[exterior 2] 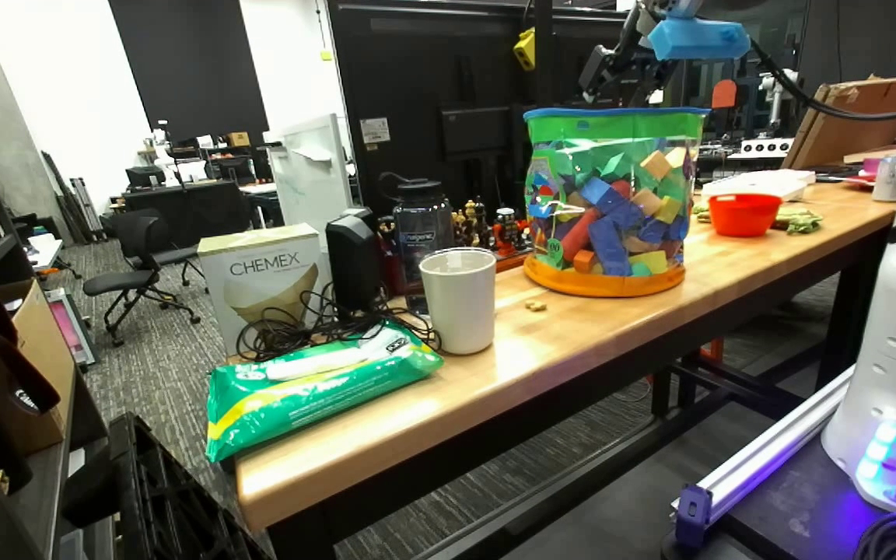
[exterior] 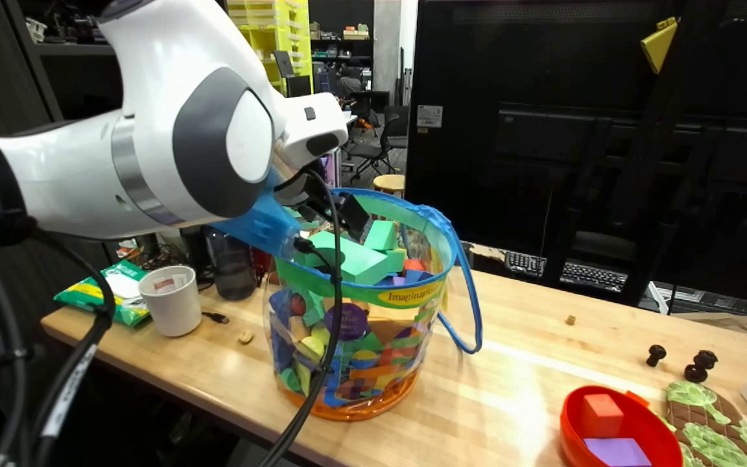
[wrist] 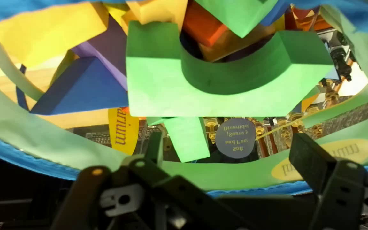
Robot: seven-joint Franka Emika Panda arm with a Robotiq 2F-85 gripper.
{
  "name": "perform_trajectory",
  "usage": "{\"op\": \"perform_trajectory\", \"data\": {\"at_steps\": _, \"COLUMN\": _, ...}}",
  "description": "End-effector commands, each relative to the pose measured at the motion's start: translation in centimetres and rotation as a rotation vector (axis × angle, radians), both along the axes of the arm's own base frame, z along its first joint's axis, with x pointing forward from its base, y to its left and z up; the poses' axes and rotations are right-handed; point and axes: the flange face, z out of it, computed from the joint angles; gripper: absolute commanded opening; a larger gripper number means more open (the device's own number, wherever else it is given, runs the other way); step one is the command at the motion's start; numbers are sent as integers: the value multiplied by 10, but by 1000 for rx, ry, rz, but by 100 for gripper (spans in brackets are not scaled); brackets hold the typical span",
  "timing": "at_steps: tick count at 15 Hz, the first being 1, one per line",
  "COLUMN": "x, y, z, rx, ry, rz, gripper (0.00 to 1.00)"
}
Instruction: Take the orange block out of the bag and put it into the bowl
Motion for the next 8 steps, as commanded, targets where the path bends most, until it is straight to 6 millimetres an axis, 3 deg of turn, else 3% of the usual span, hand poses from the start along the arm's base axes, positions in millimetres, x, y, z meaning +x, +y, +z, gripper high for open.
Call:
{"op": "perform_trajectory", "data": {"at_steps": 1, "x": 0, "y": -1, "z": 0, "rx": 3, "ry": 2, "rz": 4, "gripper": 100}}
{"op": "perform_trajectory", "data": {"at_steps": 8, "x": 0, "y": -1, "z": -1, "rx": 6, "ry": 5, "rz": 8, "gripper": 100}}
